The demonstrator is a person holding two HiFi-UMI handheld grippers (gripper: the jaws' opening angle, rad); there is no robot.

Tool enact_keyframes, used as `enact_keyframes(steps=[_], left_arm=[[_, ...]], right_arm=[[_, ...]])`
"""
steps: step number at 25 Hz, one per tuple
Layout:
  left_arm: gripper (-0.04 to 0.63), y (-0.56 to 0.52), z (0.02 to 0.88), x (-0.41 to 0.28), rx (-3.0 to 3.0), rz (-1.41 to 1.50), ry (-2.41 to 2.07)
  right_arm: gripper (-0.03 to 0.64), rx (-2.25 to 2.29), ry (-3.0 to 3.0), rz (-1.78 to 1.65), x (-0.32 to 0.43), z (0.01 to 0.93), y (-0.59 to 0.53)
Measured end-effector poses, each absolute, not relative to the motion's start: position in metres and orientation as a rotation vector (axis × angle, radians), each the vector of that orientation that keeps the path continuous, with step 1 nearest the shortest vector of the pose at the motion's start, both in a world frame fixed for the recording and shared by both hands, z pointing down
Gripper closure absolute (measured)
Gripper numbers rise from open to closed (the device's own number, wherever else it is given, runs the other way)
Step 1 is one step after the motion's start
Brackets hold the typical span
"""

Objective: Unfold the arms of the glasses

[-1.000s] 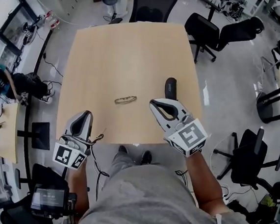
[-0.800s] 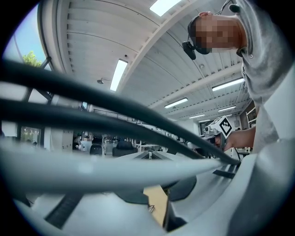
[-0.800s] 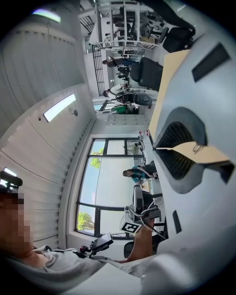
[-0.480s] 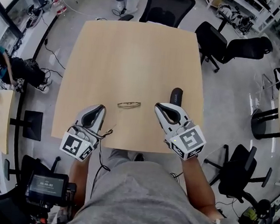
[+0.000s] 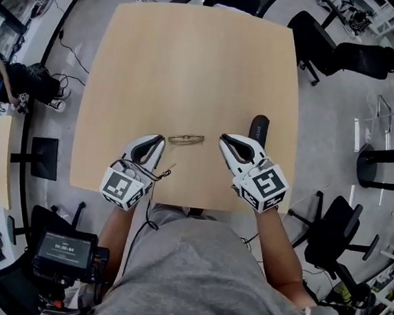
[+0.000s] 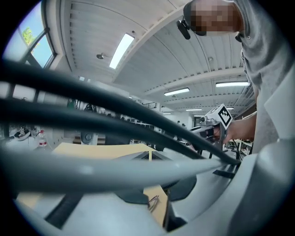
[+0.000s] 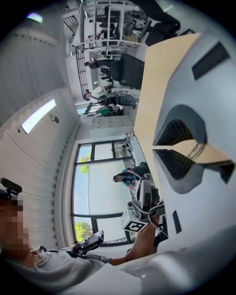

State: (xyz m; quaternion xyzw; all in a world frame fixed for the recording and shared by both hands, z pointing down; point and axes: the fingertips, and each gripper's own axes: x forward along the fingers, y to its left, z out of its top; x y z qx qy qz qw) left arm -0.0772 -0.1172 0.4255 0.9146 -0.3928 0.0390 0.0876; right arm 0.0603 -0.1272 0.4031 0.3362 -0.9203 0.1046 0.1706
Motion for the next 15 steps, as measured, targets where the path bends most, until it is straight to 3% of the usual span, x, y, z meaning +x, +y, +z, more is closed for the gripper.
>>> enact_keyframes(steps=[15], left_arm=[[0.571, -0.150, 0.586, -0.072, 2.512, 0.432, -1.000]], right_arm=[[0.604, 0.726, -2.368, 0.511, 0.047, 0.568, -0.160]])
